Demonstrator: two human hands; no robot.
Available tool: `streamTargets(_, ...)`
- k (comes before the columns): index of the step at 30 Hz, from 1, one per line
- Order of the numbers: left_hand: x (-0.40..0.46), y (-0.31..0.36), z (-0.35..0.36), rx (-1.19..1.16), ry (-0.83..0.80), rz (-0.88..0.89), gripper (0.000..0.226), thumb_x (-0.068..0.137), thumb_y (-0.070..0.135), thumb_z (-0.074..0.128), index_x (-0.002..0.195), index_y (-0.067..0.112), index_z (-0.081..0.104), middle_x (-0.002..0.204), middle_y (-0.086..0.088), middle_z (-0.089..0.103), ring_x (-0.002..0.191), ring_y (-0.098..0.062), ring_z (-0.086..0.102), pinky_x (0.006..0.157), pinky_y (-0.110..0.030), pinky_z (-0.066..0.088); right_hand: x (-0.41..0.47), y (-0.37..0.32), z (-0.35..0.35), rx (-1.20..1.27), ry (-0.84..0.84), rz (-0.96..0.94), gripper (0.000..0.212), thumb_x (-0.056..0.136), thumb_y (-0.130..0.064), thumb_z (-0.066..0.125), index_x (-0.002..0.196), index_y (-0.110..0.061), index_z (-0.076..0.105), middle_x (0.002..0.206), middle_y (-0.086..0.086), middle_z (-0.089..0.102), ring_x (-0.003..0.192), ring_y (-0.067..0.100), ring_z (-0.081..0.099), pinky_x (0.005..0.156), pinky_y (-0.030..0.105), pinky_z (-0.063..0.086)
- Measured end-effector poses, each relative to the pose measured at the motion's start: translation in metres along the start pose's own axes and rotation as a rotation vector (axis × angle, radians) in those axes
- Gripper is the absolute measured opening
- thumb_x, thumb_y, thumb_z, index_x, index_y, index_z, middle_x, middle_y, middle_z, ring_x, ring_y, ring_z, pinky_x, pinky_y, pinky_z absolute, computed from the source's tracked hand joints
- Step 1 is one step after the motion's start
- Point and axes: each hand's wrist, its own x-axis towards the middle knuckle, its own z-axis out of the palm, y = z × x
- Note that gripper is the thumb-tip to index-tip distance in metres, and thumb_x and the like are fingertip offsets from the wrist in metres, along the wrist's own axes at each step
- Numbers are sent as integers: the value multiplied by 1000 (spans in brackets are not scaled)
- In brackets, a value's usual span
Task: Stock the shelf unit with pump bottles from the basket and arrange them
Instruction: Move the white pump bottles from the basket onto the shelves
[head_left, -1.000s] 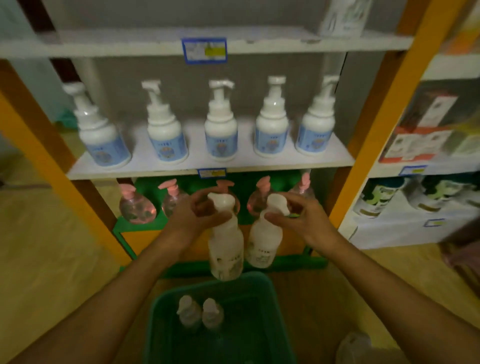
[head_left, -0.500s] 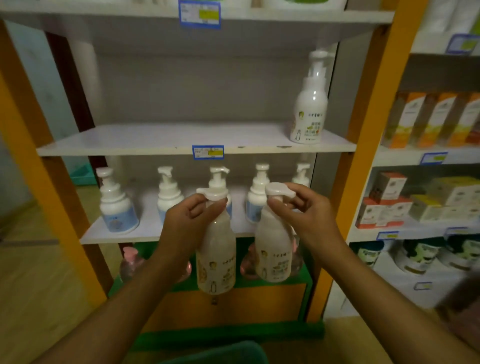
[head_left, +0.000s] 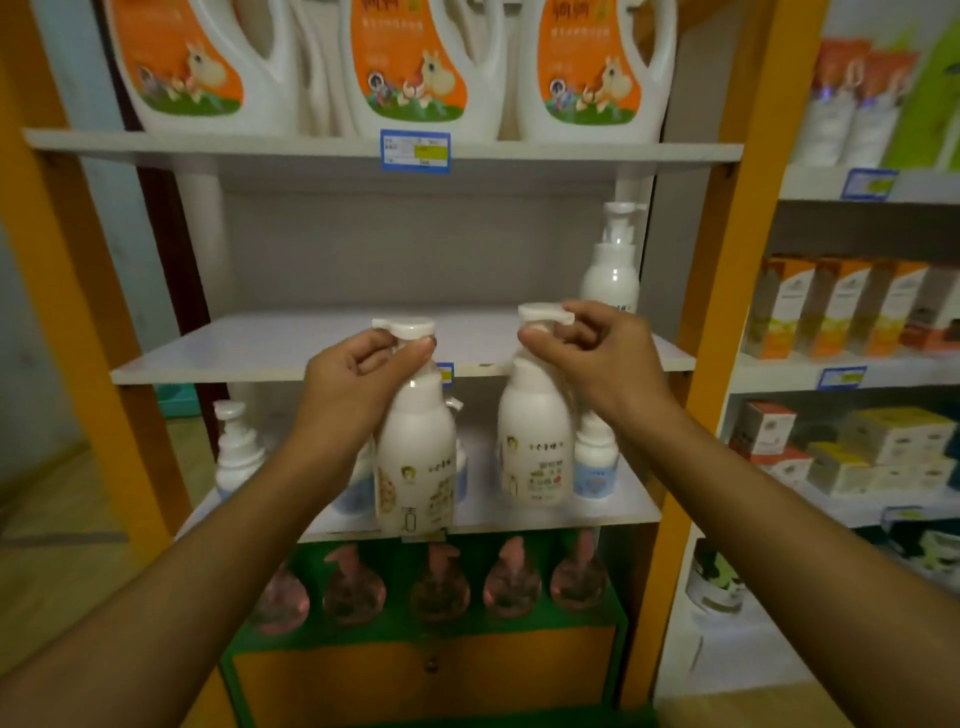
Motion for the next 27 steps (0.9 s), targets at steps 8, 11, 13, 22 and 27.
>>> streamTargets(8,11,14,-20,45,8,13,31,80,30,66,107,16,69,94,0,75,83,-11,72,68,-19,59,88,-55,19,-27,72,-87,20,72,-36,76,71,-21,62,51,-14,54,69,12,61,80,49,57)
streamTargets(11,11,13,-27,40,-4,21,39,73,37,66,106,17,69,94,1,75,83,-11,72,69,-21,59,113,-50,28,-74,87,-78,20,74,-33,75,70,-18,62,60,-5,56,71,20,62,79,52,56)
streamTargets(13,10,11,-30,57,-7,23,48,65,44,65,105,17,69,93,3,75,82,-9,71,69,-21,59,126,-43,34,-104,96,-50,27,73,-33,75,83,-10,67,72,6,64,80,25,67,79,52,56)
streamTargets(22,10,-3,-43,74,-38,-2,26,77,29,64,97,13,69,87,7,76,74,-5,71,56,-12,52,157,-6,41,-183,113,-4,32,72,-37,76,90,-12,68,81,6,70,79,19,67,83,47,56)
streamTargets(27,15,-4,-40,73,-45,9,23,79,27,63,97,14,69,87,10,76,74,-4,71,55,-11,52,163,3,40,-169,125,-12,26,71,-36,77,85,-18,64,72,-2,61,74,16,61,83,46,55)
